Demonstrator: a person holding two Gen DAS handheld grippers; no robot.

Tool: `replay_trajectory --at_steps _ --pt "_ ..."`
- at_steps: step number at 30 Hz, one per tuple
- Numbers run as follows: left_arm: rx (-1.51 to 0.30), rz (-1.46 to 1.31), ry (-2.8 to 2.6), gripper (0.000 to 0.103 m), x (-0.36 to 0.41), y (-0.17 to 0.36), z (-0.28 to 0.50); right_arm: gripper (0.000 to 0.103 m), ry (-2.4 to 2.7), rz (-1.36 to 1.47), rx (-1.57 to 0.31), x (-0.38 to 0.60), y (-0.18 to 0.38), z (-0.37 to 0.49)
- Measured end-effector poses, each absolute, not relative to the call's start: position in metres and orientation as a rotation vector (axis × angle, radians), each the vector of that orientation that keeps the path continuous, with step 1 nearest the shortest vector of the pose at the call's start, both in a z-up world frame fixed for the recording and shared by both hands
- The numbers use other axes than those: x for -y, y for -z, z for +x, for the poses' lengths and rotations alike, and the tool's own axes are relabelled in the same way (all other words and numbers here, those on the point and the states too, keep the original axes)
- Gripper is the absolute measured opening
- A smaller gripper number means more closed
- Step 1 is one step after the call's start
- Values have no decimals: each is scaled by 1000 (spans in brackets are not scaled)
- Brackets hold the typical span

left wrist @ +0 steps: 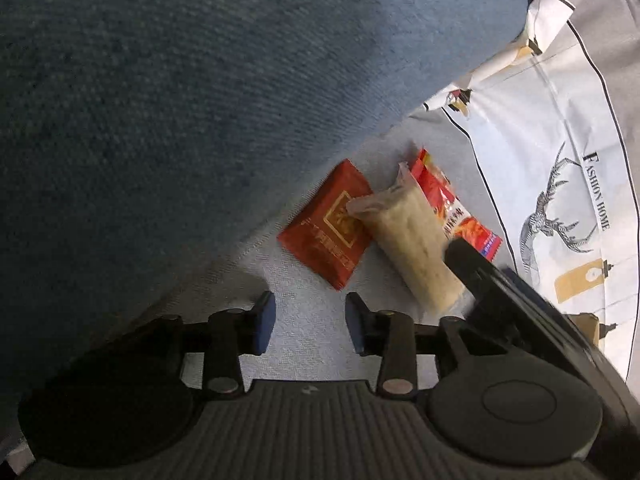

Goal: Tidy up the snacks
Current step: 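Move both tools back toward the rice-cracker bar and red packets, then grasp the clear rice-cracker bar with the right tool and lift it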

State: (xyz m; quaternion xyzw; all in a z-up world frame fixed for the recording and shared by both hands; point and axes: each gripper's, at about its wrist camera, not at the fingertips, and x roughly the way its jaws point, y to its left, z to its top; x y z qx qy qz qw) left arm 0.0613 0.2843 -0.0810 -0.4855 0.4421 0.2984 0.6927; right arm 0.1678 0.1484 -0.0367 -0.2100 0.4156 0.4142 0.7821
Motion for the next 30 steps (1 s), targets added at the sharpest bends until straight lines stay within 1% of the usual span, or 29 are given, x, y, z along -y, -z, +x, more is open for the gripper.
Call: replay_trajectory --at_steps 6,8,9,10,11,16,18,19,20,22,25,30 --pt "-1021 -1090 -688 45 -282 83 58 64 -1018 -567 -945 -170 57 180" --pt "-1013 -1087 -702 51 -282 84 59 69 -1048 -600 -957 -175 60 184" --pt "-1014 -1082 -711 51 -282 85 59 71 -1055 -623 -963 -177 63 186" --pt "-1013 -1078 -715 51 -282 84 60 75 -1061 -641 -966 -178 65 187" --pt "-1012 -1074 -716 51 -281 84 60 75 -1071 -654 -970 -179 67 188" --pt "-999 -1075 -729 52 -283 84 59 75 -1105 -754 -1007 -183 81 185" --pt "-997 -1068 -727 54 -281 84 58 71 -1105 -820 -983 -182 88 177" --pt "-997 -1062 -727 54 -281 83 59 66 -1107 -828 -968 -180 89 174" --pt "-998 -1057 -726 54 -281 83 60 49 -1115 -813 -969 -177 89 173" --pt "-997 -1051 -723 54 -282 83 61 38 -1121 -762 -1006 -172 85 172" --pt "-995 -1029 -720 54 -279 79 54 38 -1054 -743 -993 -158 76 161" --pt "-992 -1021 -711 54 -278 77 55 38 -789 -466 -1086 -110 50 154"
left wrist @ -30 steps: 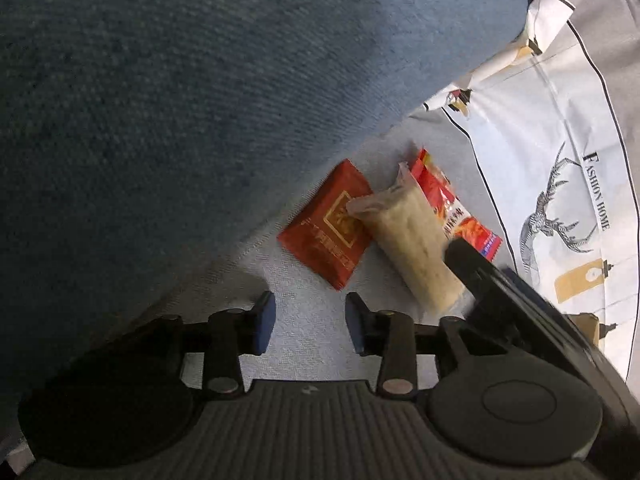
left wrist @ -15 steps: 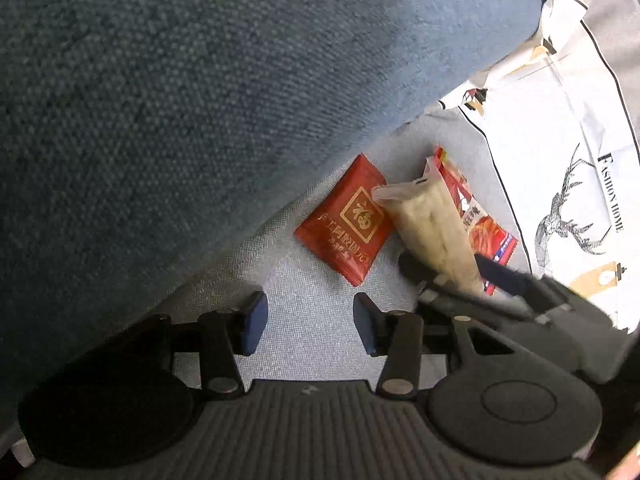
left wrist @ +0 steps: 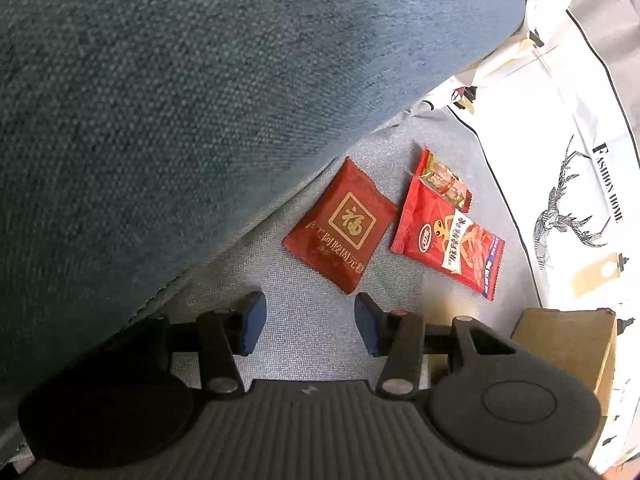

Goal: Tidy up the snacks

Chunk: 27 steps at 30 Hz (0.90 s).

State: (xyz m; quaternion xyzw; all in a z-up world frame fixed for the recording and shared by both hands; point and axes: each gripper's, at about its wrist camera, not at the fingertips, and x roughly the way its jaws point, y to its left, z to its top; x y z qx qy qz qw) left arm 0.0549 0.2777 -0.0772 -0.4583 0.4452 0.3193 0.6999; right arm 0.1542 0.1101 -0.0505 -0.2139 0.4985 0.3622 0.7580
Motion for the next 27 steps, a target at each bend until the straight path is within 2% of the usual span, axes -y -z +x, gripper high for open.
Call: replay_trajectory --at_steps 7,12,15,18,20,23,26,27 --pt "-965 -927 -700 54 -270 68 61 38 -648 -273 -1087 -42 52 97" --pt "-948 -771 -649 54 -256 57 74 38 -655 -334 -1011 -53 61 75" --pt "-963 -656 -612 54 -254 55 86 38 -664 -334 -1029 -56 71 80" --pt "-1001 -566 -593 54 -251 62 96 42 -684 -329 -1033 -55 76 83" --pt "-1008 -493 -616 54 -244 67 100 49 -693 -334 -1042 -57 81 85" --pt "-1011 -396 -635 54 -238 76 110 53 -717 -335 -1053 -60 89 85" --pt "-1008 -375 -651 55 -238 82 117 53 -724 -341 -1037 -62 90 86" --pt "-1007 -368 -652 58 -238 83 119 53 -718 -334 -1038 -61 90 87"
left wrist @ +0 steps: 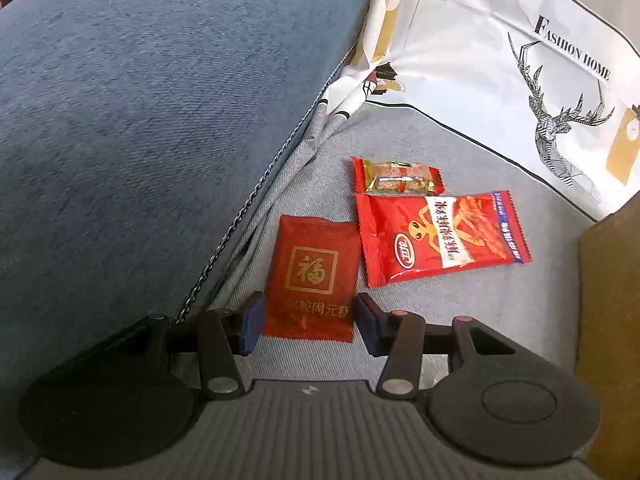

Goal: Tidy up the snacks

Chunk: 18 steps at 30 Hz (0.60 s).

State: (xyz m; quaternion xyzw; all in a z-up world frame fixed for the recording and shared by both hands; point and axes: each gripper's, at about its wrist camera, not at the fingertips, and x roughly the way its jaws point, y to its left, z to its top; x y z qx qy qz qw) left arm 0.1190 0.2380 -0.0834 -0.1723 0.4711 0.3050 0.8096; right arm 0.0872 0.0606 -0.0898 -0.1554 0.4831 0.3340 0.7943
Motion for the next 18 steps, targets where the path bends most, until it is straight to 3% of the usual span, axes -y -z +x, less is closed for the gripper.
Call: replay_trajectory --at_steps 2,4,6,10,18 --pt "-1004 -350 -641 66 -236 87 123 53 -710 -322 -1041 -59 90 89" --pt "-994 -341 -635 67 -235 88 125 53 -713 -324 -1038 -59 91 90" --pt "-984 -347 -629 63 -236 89 125 52 -717 -329 -1032 -59 91 88" --pt "-975 -364 -622 54 -239 86 123 39 -715 -320 -1029 -58 88 86" --pt "-998 -469 -543 53 -242 71 111 38 -700 -281 -1044 -54 85 87"
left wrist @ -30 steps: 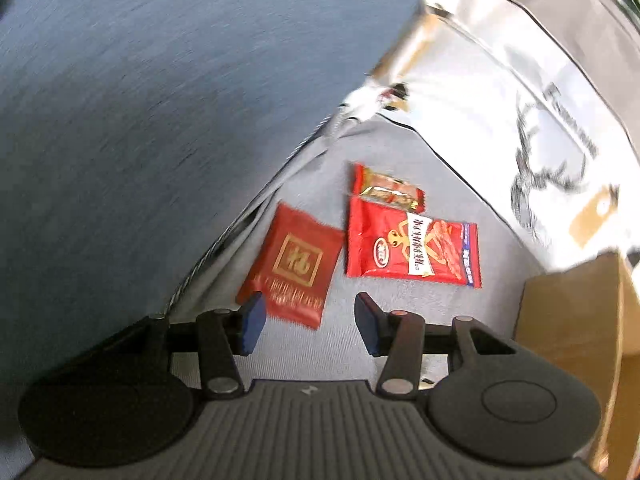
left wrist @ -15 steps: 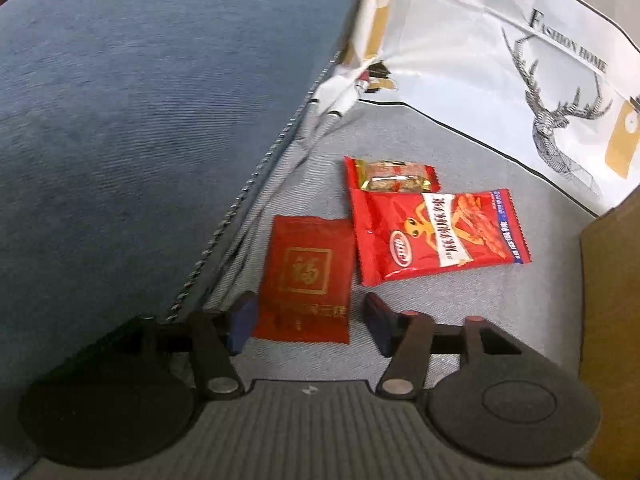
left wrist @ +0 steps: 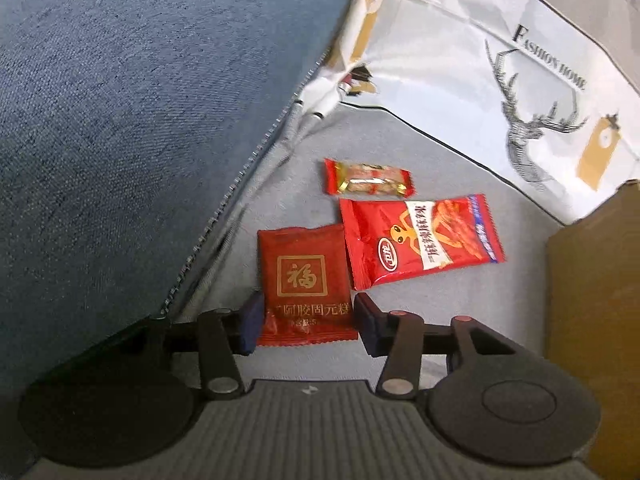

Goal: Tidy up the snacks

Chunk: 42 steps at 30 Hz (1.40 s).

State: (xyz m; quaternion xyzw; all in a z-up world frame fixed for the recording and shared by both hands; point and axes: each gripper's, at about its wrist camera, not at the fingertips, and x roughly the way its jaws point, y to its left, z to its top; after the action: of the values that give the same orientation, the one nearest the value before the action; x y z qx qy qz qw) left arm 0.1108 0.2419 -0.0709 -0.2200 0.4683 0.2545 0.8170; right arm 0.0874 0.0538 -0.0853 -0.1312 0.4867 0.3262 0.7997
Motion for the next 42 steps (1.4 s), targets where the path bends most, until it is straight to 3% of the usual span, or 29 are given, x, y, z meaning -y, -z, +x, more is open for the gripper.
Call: replay_trajectory --at_steps 6,15,21,23,26,27,28,35,42 --pt "-1045 -650 -399 53 -253 72 103 38 -686 -271 -1048 -55 85 89" --pt "-1072 -582 -411 56 -248 77 113 41 -685 -287 -1045 -59 88 87" --pt "-1054 -509 -432 69 -245 79 119 41 -686 -293 -1038 -59 87 85" --pt "-1058 -450 -424 69 -239 81 125 41 -685 -293 -1036 -60 87 84" --pt "-1067 -357 -431 65 -231 84 129 41 -686 -296 -1029 -59 87 83" --pt "-1069 -326 -439 52 -229 84 129 41 -685 -298 -1026 -59 87 83" --pt "-1069 -311 -449 50 -229 84 129 41 -685 -301 -1023 -60 88 82" --pt "-1031 -383 -424 47 -236 72 123 38 -668 -271 -1016 -56 81 82" --pt "-955 -455 -382 47 -236 47 119 38 -673 -180 -914 -47 40 79"
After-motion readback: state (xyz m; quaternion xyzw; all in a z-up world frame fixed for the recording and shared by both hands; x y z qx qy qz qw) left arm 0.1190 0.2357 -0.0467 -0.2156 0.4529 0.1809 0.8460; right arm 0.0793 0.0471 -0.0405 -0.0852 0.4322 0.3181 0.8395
